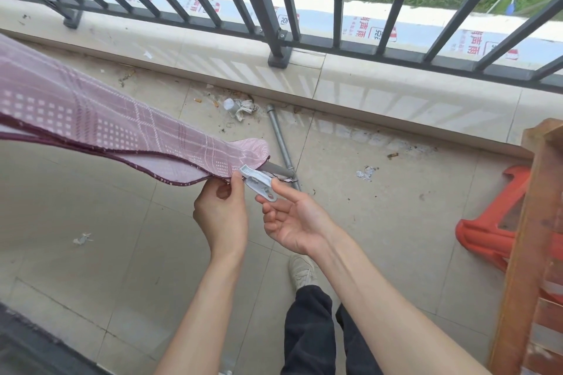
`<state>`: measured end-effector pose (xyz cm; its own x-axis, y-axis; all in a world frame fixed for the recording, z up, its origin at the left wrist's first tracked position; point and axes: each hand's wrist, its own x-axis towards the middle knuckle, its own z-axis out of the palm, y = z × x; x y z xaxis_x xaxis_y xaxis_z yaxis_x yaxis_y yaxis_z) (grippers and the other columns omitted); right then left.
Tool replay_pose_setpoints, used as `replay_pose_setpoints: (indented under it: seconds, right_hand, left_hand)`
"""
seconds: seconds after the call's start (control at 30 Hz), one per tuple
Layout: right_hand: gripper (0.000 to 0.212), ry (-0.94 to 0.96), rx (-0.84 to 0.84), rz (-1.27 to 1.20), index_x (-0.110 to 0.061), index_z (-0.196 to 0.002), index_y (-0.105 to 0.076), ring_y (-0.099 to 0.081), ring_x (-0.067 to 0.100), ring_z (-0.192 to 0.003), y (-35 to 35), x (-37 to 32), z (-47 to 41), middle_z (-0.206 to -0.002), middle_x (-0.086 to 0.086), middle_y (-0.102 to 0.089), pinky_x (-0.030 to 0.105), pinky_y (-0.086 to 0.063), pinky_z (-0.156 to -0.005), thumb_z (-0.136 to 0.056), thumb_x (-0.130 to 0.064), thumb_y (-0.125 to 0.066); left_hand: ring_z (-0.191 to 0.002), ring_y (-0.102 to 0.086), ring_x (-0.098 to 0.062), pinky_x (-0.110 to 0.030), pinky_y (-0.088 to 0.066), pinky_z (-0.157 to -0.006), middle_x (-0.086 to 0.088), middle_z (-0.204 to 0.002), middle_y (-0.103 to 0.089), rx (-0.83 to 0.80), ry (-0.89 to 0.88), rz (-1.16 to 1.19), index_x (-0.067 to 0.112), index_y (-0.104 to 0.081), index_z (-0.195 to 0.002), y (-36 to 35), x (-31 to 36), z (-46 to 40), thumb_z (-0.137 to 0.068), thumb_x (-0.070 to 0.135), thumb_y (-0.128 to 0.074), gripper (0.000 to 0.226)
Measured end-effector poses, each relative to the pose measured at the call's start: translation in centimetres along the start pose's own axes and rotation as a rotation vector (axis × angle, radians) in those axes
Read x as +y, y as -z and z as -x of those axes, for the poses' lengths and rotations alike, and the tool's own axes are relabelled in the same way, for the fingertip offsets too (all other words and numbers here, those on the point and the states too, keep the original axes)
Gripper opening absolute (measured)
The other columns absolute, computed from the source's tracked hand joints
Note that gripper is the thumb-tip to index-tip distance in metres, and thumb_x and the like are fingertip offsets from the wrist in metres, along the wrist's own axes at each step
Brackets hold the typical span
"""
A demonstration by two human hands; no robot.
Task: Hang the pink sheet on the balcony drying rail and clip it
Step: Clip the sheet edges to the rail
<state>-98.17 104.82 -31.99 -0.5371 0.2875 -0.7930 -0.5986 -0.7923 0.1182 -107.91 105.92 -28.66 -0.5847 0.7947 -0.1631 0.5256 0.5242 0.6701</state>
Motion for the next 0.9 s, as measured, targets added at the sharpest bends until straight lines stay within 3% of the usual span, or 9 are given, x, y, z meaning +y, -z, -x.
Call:
replay_pose_setpoints:
  seconds: [0.1,0.2,0.3,0.37,0.5,0.63,0.8,0.9]
  right_hand:
    - [0.038,-0.012,-0.023,0.087,-0.004,-0.089,-0.065,-0.057,0.009,-0.057,-0.1,0.3,0.2,-0.073,0.002,-0.062,0.017,-0.047,-0.053,-0.084,-0.042,-0.06]
    - [0.047,0.006,-0.012,0.213,-0.008,-0.103,-0.06,-0.061,0.016,-0.091,0.3,0.6,0.6,-0.097,0.004,-0.066,0.027,-0.05,-0.081,-0.086,-0.052,-0.052]
    - [0.054,0.083,0.079,0.381,-0.013,-0.118,-0.053,-0.056,0.02,-0.111,1.0,1.0,1.7,-0.116,0.006,-0.062,0.034,-0.044,-0.097,-0.088,-0.057,-0.044]
    - [0.054,0.226,0.224,0.603,-0.014,-0.13,-0.049,-0.052,0.018,-0.119,1.4,1.4,3.2,-0.129,0.005,-0.056,0.034,-0.039,-0.103,-0.091,-0.052,-0.044]
    - [0.061,0.58,0.499,1.226,-0.016,-0.145,-0.028,-0.028,0.016,-0.139,2.9,2.0,7.4,-0.151,0.002,-0.032,0.029,-0.019,-0.114,-0.093,-0.043,-0.046]
    - [0.067,0.699,0.675,1.659,-0.026,-0.148,-0.012,-0.009,0.019,-0.145,4.4,2.9,12.4,-0.158,0.001,-0.011,0.042,-0.007,-0.118,-0.092,-0.05,-0.04]
    - [0.071,0.743,0.959,1.738,-0.03,-0.148,-0.006,0.0,0.021,-0.146,5.4,5.0,20.4,-0.159,0.001,-0.003,0.05,0.002,-0.116,-0.091,-0.055,-0.039]
    - [0.069,0.763,1.115,1.643,-0.031,-0.148,-0.005,0.0,0.021,-0.146,7.2,7.7,25.2,-0.159,0.001,-0.003,0.049,0.004,-0.116,-0.092,-0.055,-0.036]
  left_hand:
    - [-0.074,-0.06,-0.027,-0.037,-0.047,-0.075,0.004,-0.064,-0.061,-0.008,0.049,0.053,0.003,-0.062,-0.075,0.1,-0.2,-0.2,-0.086,0.028,-0.057,0.027]
    - [-0.077,-0.062,-0.024,-0.041,-0.05,-0.08,0.002,-0.07,-0.064,-0.07,0.093,0.09,0.013,-0.059,-0.073,0.2,-0.4,-0.1,-0.086,0.028,-0.058,0.02]
    - [-0.086,-0.06,-0.02,-0.04,-0.049,-0.087,-0.003,-0.09,-0.065,-0.173,0.116,0.087,0.017,-0.058,-0.093,0.4,-0.7,0.7,-0.088,0.026,-0.056,0.01]
    - [-0.092,-0.056,-0.019,-0.031,-0.044,-0.089,-0.007,-0.108,-0.06,-0.285,0.125,-0.015,0.012,-0.052,-0.112,0.8,-1.0,1.6,-0.09,0.023,-0.053,0.025]
    - [-0.125,-0.041,-0.03,-0.036,-0.031,-0.104,-0.017,-0.133,-0.044,-0.514,-0.237,-0.361,0.004,-0.042,-0.13,3.3,-1.6,4.3,-0.09,0.02,-0.054,0.045]
    - [-0.137,-0.027,-0.031,-0.044,-0.025,-0.109,-0.016,-0.148,-0.031,-0.6,-0.547,-0.525,0.01,-0.038,-0.137,6.3,0.8,6.8,-0.091,0.033,-0.047,0.052]
    - [-0.141,-0.018,-0.03,-0.048,-0.017,-0.113,-0.012,-0.152,-0.025,-0.746,-0.853,-0.623,0.017,-0.035,-0.141,7.8,5.0,10.0,-0.089,0.044,-0.042,0.059]
    - [-0.141,-0.019,-0.031,-0.047,-0.014,-0.113,-0.011,-0.152,-0.026,-0.834,-1.012,-0.626,0.019,-0.033,-0.142,8.0,6.6,13.3,-0.081,0.055,-0.023,0.071]
